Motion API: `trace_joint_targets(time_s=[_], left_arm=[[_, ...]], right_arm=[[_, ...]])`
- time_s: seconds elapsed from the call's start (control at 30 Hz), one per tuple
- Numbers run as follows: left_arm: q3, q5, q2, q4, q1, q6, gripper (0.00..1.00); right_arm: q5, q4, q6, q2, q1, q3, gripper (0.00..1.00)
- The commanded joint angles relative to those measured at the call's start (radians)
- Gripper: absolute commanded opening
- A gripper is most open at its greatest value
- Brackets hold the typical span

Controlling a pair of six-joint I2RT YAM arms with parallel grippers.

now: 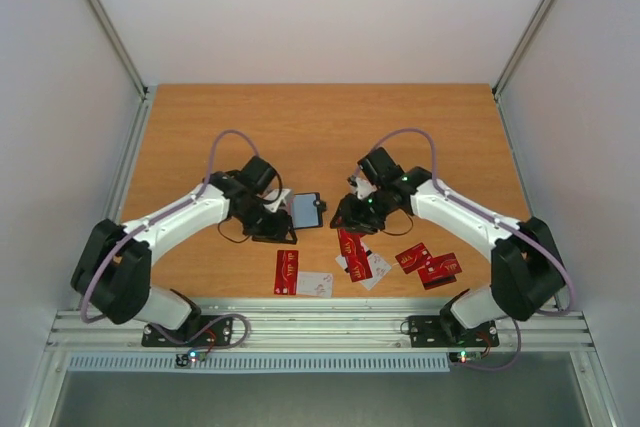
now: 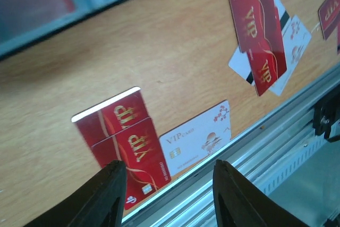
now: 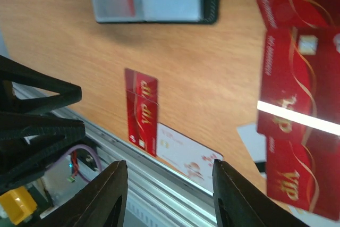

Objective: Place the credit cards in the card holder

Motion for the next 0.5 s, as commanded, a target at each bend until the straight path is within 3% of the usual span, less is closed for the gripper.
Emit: trace_joint_targets(time_s=[0.0, 0.27, 0.47], left_arm=[[0.070, 0.004, 0.066, 0.041, -0.103, -0.006, 0.47], [0.194, -0.090, 0.195, 0.069, -0.241, -0.175, 0.46], [0.242, -0.163, 0.265, 0.108, -0.349, -0.353, 0.45]], right_arm=[[0.099, -0.046, 0.052, -0.113, 0.003, -0.063, 0.46], [0.186, -0.209, 0.035, -0.270, -0.044, -0.152, 0.50], [0.148, -0.195, 0.011, -0.284, -0.072, -0.219, 0.50]])
